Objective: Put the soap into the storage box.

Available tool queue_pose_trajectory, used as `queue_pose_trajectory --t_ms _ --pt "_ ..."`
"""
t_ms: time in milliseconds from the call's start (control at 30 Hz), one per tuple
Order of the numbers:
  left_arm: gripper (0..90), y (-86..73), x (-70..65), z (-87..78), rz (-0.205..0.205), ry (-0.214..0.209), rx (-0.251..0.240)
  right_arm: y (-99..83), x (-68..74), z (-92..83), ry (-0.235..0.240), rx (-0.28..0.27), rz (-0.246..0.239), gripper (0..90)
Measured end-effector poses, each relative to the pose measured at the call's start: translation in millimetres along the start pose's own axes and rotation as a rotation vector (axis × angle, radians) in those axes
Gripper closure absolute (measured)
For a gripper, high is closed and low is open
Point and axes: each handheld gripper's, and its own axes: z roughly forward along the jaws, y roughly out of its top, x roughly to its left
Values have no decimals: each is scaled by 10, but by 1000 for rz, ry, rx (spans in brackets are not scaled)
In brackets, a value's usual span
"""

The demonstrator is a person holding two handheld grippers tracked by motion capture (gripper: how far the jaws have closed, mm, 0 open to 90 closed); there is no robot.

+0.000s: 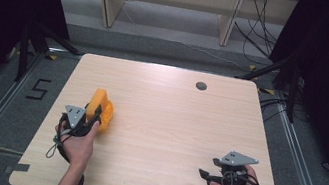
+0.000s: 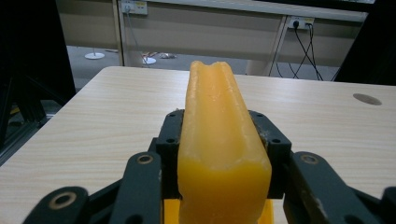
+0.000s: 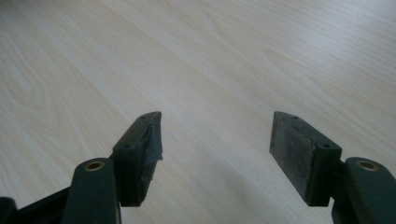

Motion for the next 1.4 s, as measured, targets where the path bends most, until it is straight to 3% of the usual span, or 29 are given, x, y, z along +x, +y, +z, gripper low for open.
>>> queue_pose_trajectory --t_ms 367,400,467,600,767,833,933,1000,1133,1267,1333,1400 --pt "605 -117 -31 38 16 -2 1 -3 18 -6 0 13 27 348" --pt "605 -127 -30 41 17 0 -3 -4 34 -13 7 26 51 348" --pt "605 -132 -35 42 21 0 -6 -5 13 0 3 12 26 348" --pt "605 -127 -46 48 32 2 -9 -7 29 4 8 15 42 347" --pt "601 -103 -54 51 57 -2 14 -7 17 8 3 11 26 347" --pt "594 -70 -54 52 61 -6 40 -10 24 8 2 21 29 347" --pt "511 26 -47 78 62 -24 116 -6 10 9 4 14 4 346" --pt "457 105 -41 83 68 -30 163 -5 28 -2 7 25 39 345" --pt "366 227 -9 86 75 -51 238 -14 3 8 -1 9 15 344" --pt "280 304 43 82 76 -89 356 -13 2 6 -2 10 16 342" --pt "261 334 59 57 71 -98 389 -14 5 7 1 12 15 341" --pt "252 382 74 28 96 -101 384 -14 8 5 2 15 17 339"
